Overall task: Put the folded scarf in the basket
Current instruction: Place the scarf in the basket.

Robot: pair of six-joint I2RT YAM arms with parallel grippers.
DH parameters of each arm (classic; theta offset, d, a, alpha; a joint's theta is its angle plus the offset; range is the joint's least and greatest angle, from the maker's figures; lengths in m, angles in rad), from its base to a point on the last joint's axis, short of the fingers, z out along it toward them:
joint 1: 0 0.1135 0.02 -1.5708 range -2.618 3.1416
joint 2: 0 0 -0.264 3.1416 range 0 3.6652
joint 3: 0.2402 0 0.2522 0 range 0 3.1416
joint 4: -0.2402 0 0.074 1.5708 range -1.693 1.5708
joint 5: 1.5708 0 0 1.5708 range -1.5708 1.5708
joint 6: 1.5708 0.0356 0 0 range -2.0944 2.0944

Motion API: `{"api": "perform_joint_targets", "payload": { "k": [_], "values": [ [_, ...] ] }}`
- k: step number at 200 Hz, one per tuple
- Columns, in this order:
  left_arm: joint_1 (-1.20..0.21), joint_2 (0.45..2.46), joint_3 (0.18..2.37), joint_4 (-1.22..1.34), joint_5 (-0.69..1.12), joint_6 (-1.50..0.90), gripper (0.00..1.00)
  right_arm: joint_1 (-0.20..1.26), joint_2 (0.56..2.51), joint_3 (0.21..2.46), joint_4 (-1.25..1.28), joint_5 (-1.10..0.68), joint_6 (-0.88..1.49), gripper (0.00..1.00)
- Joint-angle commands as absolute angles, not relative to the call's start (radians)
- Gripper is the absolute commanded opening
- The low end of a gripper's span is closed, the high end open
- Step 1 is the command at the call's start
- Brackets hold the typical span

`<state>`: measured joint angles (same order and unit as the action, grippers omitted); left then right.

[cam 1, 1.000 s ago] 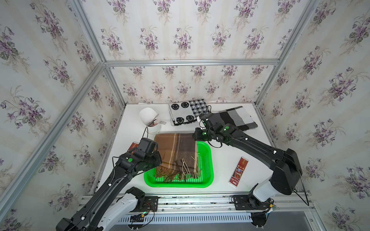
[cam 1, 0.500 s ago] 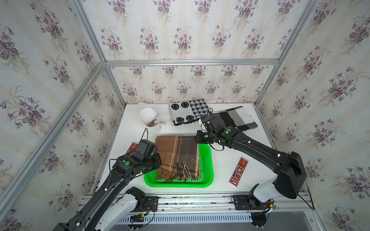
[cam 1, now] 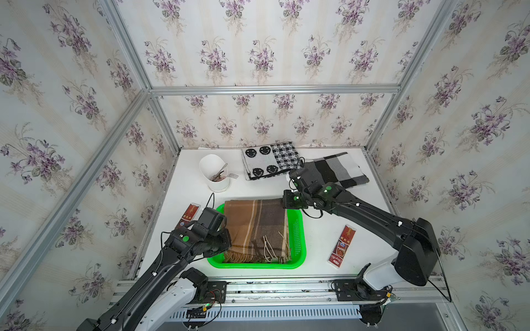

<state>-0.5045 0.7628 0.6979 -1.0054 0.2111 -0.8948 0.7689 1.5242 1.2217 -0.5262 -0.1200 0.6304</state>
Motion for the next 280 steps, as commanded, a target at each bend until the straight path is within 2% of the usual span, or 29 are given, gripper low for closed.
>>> {"api": "perform_joint_targets", "payload": {
  "k": [1, 132, 246, 256, 269, 280],
  "values": [
    [-0.509, 0.748, 0.682, -1.024, 0.211, -0.911, 0.00, 0.769, 1.533, 1.215, -0.508, -0.101, 0.631, 0.00],
    [-0.538, 0.759, 0.643, -1.027, 0.221, -0.929, 0.00, 0.768, 1.639, 1.199, -0.453, -0.108, 0.608, 0.00],
    [-0.544, 0.890, 0.622, -0.951, 0.161, -0.881, 0.00, 0.768, 1.729, 1.139, -0.394, -0.077, 0.643, 0.00],
    [-0.545, 0.896, 0.618, -0.944, 0.168, -0.881, 0.08, 0.769, 1.733, 1.136, -0.387, -0.076, 0.645, 0.00],
    [-0.551, 0.898, 0.620, -0.943, 0.170, -0.883, 0.31, 0.768, 1.733, 1.138, -0.388, -0.066, 0.647, 0.00],
    [-0.561, 0.885, 0.636, -0.957, 0.157, -0.894, 0.47, 0.767, 1.725, 1.134, -0.388, -0.056, 0.647, 0.16]
  ]
}}
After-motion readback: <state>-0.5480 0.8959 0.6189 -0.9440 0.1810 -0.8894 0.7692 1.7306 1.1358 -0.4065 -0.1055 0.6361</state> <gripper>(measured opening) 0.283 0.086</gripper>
